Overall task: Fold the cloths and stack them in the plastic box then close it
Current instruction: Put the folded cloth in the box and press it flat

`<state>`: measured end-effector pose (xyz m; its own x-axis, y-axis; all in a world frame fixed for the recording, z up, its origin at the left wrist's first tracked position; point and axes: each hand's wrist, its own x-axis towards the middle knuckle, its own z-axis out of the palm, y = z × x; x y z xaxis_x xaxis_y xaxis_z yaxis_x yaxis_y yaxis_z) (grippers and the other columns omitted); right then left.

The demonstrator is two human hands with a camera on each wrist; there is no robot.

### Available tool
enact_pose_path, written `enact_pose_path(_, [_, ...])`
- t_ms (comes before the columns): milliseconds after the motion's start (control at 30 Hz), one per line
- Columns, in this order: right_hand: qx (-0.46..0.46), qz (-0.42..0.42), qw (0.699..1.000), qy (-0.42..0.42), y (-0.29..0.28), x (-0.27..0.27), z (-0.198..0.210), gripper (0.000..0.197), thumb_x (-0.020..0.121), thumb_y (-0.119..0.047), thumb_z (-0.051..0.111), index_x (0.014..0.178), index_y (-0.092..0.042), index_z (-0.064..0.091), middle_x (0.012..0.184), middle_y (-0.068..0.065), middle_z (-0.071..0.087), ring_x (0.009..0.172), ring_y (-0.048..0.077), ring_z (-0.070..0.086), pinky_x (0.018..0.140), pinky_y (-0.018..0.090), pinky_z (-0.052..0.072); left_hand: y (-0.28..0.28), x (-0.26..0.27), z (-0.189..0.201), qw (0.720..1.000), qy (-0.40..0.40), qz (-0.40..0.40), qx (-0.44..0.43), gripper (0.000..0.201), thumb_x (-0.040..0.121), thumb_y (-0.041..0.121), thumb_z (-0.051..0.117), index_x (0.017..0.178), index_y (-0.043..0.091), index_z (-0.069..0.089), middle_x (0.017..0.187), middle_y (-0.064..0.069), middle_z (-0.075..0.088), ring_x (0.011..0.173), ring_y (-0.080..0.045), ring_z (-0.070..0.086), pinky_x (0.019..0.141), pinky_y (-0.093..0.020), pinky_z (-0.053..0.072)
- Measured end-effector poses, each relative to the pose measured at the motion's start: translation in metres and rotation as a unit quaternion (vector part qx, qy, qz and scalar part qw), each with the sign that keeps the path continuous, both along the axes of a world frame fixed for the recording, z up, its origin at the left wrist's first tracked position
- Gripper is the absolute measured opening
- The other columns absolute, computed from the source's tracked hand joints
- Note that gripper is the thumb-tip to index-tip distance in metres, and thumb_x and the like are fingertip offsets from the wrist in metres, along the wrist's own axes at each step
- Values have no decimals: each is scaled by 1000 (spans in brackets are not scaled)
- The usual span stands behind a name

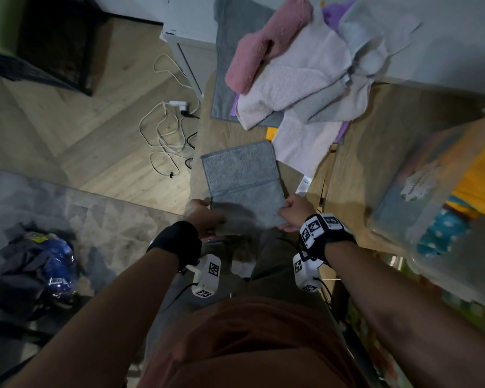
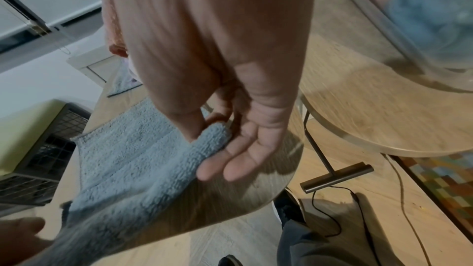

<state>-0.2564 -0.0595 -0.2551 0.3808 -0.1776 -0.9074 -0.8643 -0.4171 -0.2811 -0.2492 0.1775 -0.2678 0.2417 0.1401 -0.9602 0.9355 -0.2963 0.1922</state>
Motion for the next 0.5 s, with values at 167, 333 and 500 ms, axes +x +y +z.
enact_pose_path(167, [44,11,998,-35,-5,-2,8,11,88,-11,65,99,-12,64,108,15,66,87,27,69,77,40,60,4,0,5,999,-22,-36,-20,18,88,1,55,94,15,45,77,-17,49,39,-19,46,38,-23,39])
enact_pose_path(333, [78,166,983,-28,-12,2,19,61,66,-21,89,123,-21,65,129,3,60,115,20,60,94,32,52,4,7,19,996,-55,-68,-31,4,89,3,60,91,0,62,78,-15,59,56,-17,57,46,-18,49])
enact_pose_path(500, [40,218,971,-87,-15,-4,19,48,74,-8,82,120,-18,69,133,10,60,123,23,56,94,27,46,8,7,25,987,-27,-106,-116,29,78,-3,61,105,7,60,97,-12,64,81,-21,62,70,-24,54])
